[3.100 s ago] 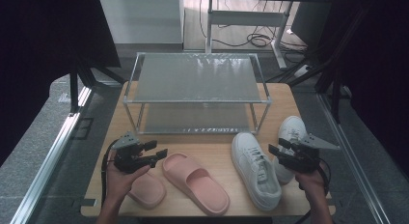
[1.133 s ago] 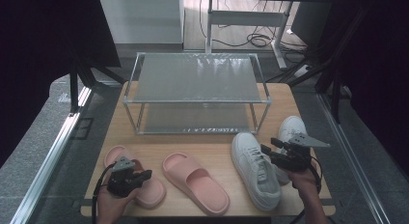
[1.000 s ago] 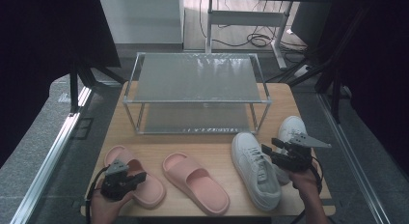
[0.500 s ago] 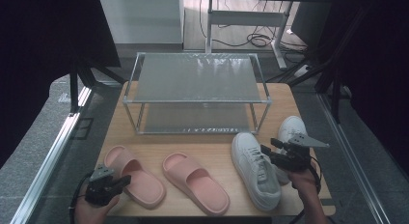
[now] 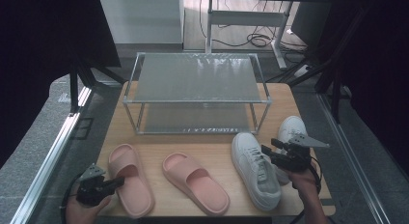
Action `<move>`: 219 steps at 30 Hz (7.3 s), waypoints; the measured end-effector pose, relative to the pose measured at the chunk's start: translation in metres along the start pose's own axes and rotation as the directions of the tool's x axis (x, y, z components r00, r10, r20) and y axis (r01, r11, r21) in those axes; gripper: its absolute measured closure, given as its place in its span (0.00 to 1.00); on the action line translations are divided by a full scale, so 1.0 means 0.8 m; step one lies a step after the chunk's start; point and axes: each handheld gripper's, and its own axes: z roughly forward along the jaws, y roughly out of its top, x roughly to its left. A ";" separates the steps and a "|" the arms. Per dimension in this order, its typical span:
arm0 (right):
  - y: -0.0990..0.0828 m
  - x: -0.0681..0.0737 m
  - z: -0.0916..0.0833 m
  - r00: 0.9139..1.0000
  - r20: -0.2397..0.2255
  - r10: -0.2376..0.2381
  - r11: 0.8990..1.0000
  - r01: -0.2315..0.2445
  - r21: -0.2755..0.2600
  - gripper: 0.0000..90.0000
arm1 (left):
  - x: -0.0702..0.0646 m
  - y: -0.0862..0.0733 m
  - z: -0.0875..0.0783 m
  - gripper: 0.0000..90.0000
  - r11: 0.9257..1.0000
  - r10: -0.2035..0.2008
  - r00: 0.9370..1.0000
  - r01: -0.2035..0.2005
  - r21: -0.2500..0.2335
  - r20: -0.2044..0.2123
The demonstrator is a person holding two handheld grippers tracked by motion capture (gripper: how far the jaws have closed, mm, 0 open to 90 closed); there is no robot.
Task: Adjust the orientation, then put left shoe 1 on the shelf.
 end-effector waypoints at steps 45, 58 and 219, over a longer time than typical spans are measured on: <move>-0.001 0.003 -0.003 1.000 0.013 0.004 1.000 -0.004 -0.005 0.52 | 0.083 0.032 0.025 1.00 0.991 -0.127 0.987 0.123 -0.047 -0.095; -0.002 0.005 -0.002 1.000 0.009 0.000 1.000 0.000 0.001 0.52 | 0.081 0.055 0.047 1.00 0.994 -0.104 0.991 0.103 -0.021 -0.080; -0.004 0.004 -0.001 1.000 0.007 0.005 1.000 -0.005 0.004 0.52 | -0.066 0.226 0.177 0.93 0.990 0.107 0.994 -0.108 -0.086 -0.012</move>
